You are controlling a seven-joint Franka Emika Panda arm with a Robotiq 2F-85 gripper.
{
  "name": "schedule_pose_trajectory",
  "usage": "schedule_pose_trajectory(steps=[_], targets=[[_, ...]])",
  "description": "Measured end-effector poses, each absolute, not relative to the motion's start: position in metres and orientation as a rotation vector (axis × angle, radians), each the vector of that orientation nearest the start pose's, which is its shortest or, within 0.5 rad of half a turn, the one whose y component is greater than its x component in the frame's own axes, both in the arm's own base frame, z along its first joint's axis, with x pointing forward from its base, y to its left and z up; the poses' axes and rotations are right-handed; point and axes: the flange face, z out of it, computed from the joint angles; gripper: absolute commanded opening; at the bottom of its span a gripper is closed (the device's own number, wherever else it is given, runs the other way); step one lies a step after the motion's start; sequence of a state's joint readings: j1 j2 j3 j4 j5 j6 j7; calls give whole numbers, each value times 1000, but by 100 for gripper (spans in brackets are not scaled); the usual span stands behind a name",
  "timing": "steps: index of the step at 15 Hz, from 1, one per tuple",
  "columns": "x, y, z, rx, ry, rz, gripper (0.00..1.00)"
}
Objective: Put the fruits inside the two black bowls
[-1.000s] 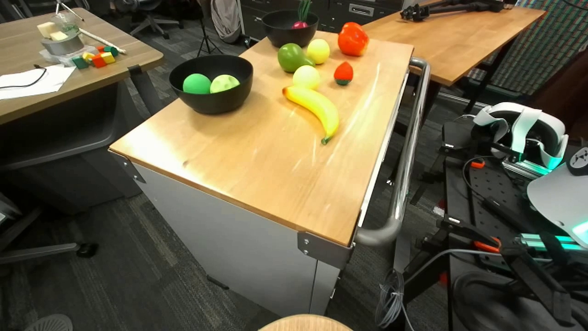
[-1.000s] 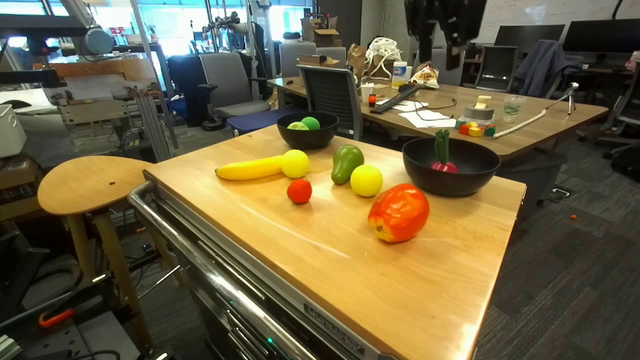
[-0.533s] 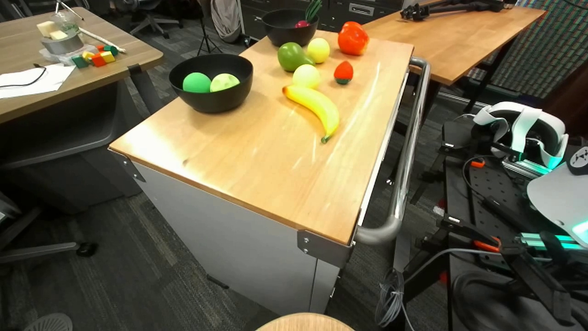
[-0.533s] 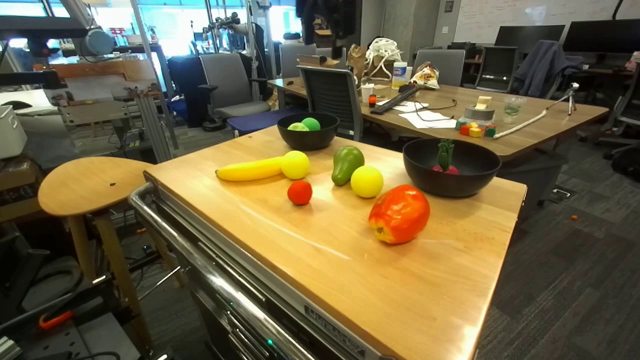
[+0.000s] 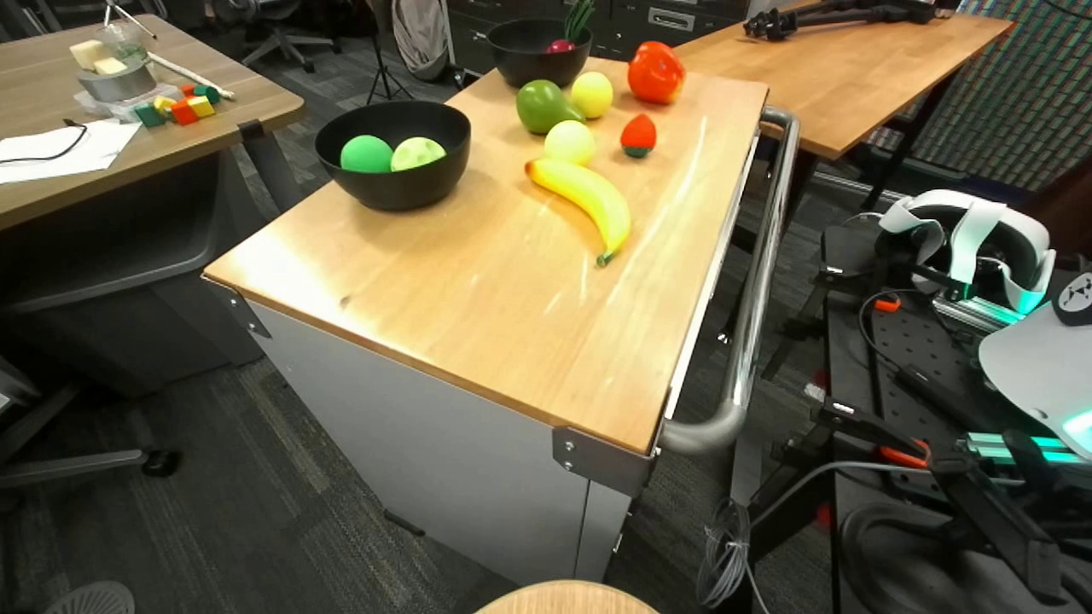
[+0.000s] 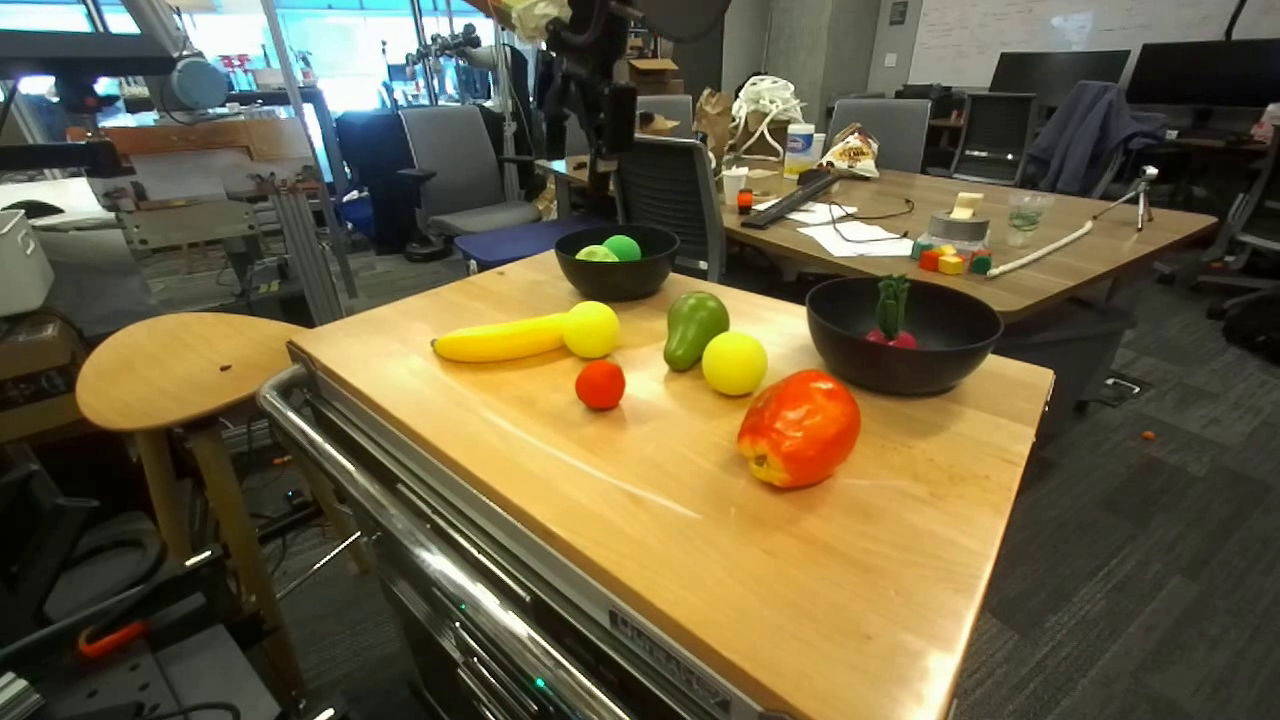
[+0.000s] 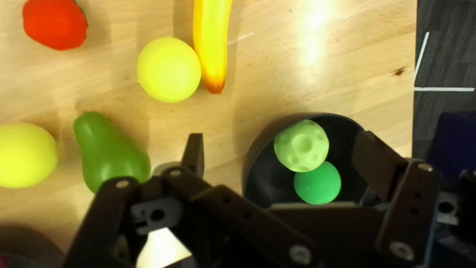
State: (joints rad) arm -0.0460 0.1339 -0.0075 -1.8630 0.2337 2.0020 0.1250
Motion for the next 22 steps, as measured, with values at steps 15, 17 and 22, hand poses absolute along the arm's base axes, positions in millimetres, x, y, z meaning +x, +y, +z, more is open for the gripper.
schedule_pose_trajectory(steps=[15,17,22], targets=[[559,0,340,-2925,677,350,100],[560,2,325,-2967,662,348,100],[576,21,288,-2973,634,204,66]])
